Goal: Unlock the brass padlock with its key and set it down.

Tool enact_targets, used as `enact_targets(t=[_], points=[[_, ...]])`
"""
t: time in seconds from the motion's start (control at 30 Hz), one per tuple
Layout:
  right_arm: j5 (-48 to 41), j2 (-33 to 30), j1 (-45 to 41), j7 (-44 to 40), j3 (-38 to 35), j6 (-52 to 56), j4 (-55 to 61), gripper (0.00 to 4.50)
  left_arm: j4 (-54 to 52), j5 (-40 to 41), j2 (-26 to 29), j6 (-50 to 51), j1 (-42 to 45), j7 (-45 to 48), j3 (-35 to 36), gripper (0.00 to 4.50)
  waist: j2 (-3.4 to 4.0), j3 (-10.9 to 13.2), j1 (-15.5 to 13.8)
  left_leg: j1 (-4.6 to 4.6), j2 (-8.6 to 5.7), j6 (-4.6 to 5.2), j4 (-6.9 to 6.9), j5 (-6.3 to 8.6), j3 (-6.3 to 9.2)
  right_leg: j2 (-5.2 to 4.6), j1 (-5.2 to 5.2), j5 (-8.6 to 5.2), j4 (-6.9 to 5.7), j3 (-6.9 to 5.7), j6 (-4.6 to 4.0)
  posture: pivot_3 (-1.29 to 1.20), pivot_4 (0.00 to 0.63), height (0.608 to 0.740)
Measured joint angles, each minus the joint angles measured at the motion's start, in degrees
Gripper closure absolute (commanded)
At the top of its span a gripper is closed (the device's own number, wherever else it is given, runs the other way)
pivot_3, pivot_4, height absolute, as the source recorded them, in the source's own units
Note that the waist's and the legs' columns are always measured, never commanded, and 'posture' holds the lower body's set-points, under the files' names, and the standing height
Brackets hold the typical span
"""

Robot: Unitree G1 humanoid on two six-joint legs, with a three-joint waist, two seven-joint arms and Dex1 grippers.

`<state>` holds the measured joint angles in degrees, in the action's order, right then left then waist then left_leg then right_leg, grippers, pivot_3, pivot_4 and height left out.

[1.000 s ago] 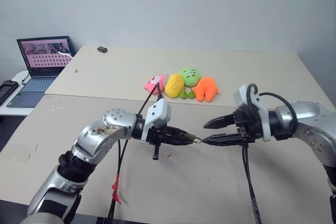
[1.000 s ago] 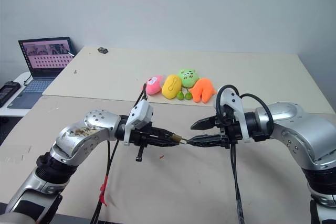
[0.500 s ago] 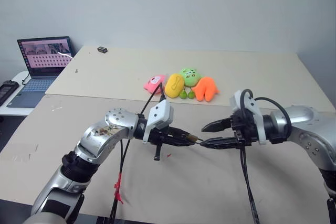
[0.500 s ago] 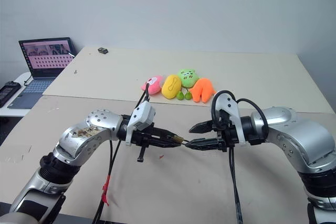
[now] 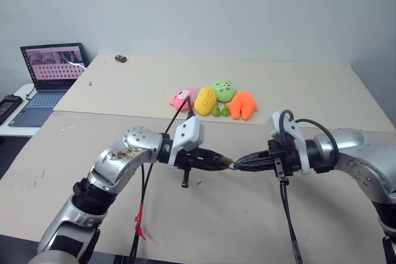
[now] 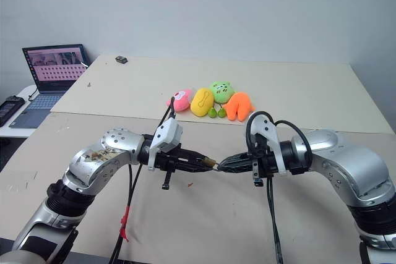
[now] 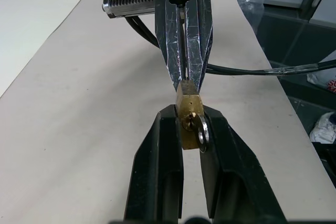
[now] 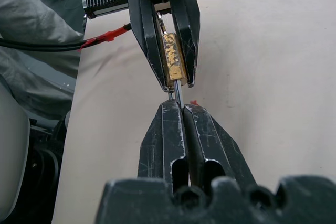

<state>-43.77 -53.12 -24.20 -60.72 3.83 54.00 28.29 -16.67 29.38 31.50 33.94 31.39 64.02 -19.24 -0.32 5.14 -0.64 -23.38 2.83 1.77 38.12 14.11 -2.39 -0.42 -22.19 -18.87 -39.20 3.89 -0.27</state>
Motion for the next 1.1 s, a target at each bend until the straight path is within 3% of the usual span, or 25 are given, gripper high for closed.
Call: enact_targets(t=[0.17,0.2,0.3,0.43,0.77,0.97,1.1], points=[[0.4,0.2,0.1,0.3,0.0,0.0,0.1,4.46,0.0,0.4,-0.3,1.9,0.0,-0.4,0.4,4.43,0.0,0.0,0.0,0.0,0.0,0.0,0.0,0.0,0.01,0.0,0.0,0.0,-0.01,0.0,0.0,0.0,0.15,0.644],[0.4,0.3,0.1,0.4,0.0,0.0,0.1,4.49,0.0,0.6,-0.4,2.3,0.0,-0.5,0.5,3.94,0.0,0.0,0.0,0.0,0.0,0.0,0.0,0.0,0.01,0.0,0.0,0.0,-0.02,0.0,0.0,0.0,0.15,0.644],[0.4,0.5,0.1,0.9,0.1,0.0,0.2,4.5,0.0,1.2,-0.4,3.7,0.0,-0.7,0.6,3.11,0.0,0.0,0.0,0.0,0.0,0.0,0.01,0.0,0.01,0.0,0.0,0.0,-0.04,-0.01,0.0,0.0,0.15,0.644],[0.7,0.7,0.1,1.1,0.1,0.0,0.2,4.5,0.0,1.5,-0.4,4.1,0.0,-0.8,0.6,1.67,0.0,0.0,0.0,0.0,0.0,0.0,0.04,0.0,0.02,0.0,0.0,0.0,-0.04,-0.01,0.0,0.0,0.15,0.644],[4.6,0.6,0.0,1.4,0.7,-3.1,0.1,4.5,2.6,3.6,0.6,8.1,-0.4,-2.4,5.7,1.67,0.01,0.0,0.0,0.07,0.01,0.0,0.04,0.0,0.03,0.02,0.0,0.0,-0.1,-0.03,0.01,0.0,0.15,0.644],[29.0,2.3,-2.7,6.5,10.1,-29.1,-7.7,4.5,7.4,4.2,0.2,9.7,2.2,-5.4,10.6,1.67,0.04,0.0,0.2,0.06,0.0,-0.02,0.13,-0.01,-0.04,0.0,-0.04,-0.05,-0.1,-0.03,0.1,0.0,0.15,0.644],[51.8,3.5,-6.2,19.5,15.1,-55.7,-19.7,4.5,8.9,4.5,0.2,10.5,2.6,-7.3,13.0,1.67,0.15,-0.1,0.1,0.02,0.01,-0.04,0.21,-0.03,-0.14,-0.03,-0.19,-0.03,-0.56,-0.01,0.06,0.0,0.15,0.644]])
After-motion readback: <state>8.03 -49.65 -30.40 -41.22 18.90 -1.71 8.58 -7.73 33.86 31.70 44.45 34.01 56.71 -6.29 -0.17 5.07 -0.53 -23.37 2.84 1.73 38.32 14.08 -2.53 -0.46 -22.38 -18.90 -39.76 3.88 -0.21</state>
